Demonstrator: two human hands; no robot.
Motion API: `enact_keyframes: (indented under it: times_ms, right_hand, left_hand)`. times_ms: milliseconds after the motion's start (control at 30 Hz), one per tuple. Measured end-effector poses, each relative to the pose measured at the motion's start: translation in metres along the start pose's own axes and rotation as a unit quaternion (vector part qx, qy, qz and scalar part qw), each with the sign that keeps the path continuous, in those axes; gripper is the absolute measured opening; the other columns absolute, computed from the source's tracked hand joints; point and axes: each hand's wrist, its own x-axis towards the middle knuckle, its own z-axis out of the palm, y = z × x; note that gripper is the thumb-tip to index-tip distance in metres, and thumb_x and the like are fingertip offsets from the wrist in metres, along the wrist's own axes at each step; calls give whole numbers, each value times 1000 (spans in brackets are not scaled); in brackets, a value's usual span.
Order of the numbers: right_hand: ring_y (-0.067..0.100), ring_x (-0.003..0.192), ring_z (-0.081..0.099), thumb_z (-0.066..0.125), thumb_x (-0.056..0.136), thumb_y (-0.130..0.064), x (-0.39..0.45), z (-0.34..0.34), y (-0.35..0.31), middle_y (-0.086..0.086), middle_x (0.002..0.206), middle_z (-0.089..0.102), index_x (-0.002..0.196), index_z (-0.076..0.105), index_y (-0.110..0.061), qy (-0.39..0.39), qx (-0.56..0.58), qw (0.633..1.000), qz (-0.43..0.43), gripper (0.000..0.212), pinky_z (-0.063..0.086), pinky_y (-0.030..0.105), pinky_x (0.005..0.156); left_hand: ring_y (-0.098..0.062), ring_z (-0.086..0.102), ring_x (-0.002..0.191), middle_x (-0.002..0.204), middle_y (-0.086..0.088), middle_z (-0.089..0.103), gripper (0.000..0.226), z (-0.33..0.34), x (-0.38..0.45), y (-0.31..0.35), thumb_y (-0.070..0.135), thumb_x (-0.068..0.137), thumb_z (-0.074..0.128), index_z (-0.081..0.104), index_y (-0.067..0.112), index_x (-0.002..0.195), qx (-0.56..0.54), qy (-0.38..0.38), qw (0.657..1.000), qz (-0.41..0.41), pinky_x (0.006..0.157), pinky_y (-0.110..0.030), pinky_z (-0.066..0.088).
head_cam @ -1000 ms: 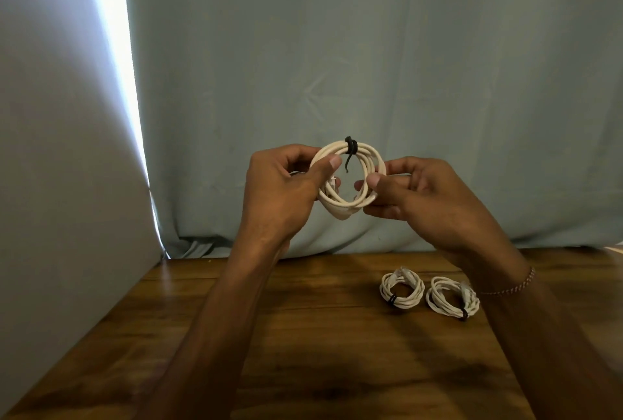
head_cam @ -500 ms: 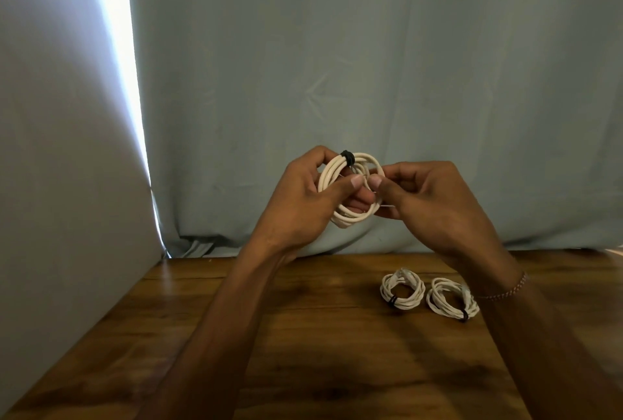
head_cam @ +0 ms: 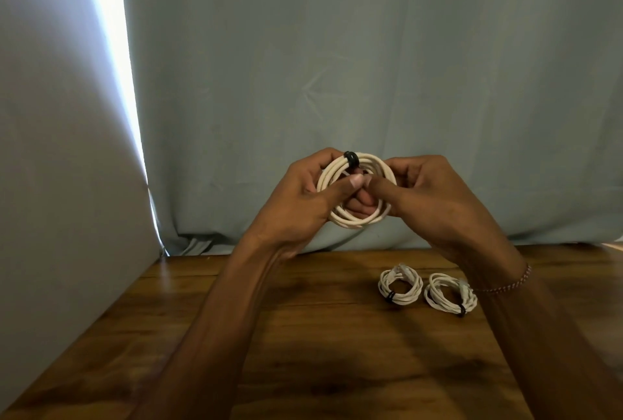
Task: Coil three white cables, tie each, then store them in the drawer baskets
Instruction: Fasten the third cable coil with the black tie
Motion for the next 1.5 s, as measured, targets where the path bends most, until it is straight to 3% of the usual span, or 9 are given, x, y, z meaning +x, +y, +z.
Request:
enact_keyframes:
  times_ms: [133,300,500,700,833,1000,1167,1367,1500]
  right_hand:
    - [15,83,75,69,95,-29,2,1,1,2,88,77,103,71,-17,-4,-2,1000,9,14,63,41,84]
    - [21,83,73,66,95,-24,0,-5,-1,7,84,74,100,72,-8,-63,66,996,25,18,62,39,86]
    - [24,83,64,64,90,-22,3,-9,0,13,84,63,94,70,-3,-169,211,960,72,21,59,36,85]
    - [30,102,70,64,87,-15,4,-17,-1,22,109,71,123,67,1,-210,235,946,82,39,59,40,92]
    - [30,106,72,67,83,-11,3,-18,-1,19,114,74,122,66,2,-169,207,962,47,41,60,38,89]
    - [31,97,75,69,82,-13,3,-7,0,18,102,76,116,67,3,-97,219,971,23,37,61,41,87]
    - [24,94,76,62,96,-7,0,-8,-3,11,93,78,111,61,-5,-82,132,988,19,15,60,43,89]
    - [22,86,75,79,84,-19,1,-6,-1,6,89,75,101,65,-15,-65,-9,998,-6,22,62,45,86]
    - [23,93,73,77,87,-19,4,-6,2,6,96,75,105,69,-19,-61,-9,998,-6,19,59,47,91]
  left_hand:
    - [-27,75,69,75,-15,74,22,-5,-2,5,8,87,75,68,-4,105,24,70,997,-3,64,-33,61]
    - [-24,74,67,75,-15,75,34,-16,-2,6,19,70,84,73,-1,95,29,106,993,-35,65,-29,59]
    - [-23,71,66,70,-12,71,18,-20,-2,7,16,64,80,77,6,78,-77,60,991,-95,65,-29,59]
    - [-27,75,78,85,-17,76,27,-27,-5,11,5,68,76,75,-2,94,-87,13,990,-113,72,-32,61]
    - [-30,76,88,96,-19,77,26,-29,-6,10,0,70,74,77,2,96,-107,-12,988,-108,79,-35,61]
    - [-35,74,97,100,-22,76,25,-29,-6,15,3,83,75,71,-3,107,5,16,996,-87,86,-40,61]
    - [-36,75,84,88,-23,75,20,-25,-6,14,11,84,77,73,-7,91,16,48,991,-122,77,-39,63]
    - [-32,77,82,89,-25,75,18,-23,-4,18,4,82,77,72,-11,91,-2,53,988,-146,73,-33,64]
    - [-35,76,87,92,-27,75,19,-19,-4,15,-5,81,76,69,-15,96,-26,57,987,-149,74,-33,64]
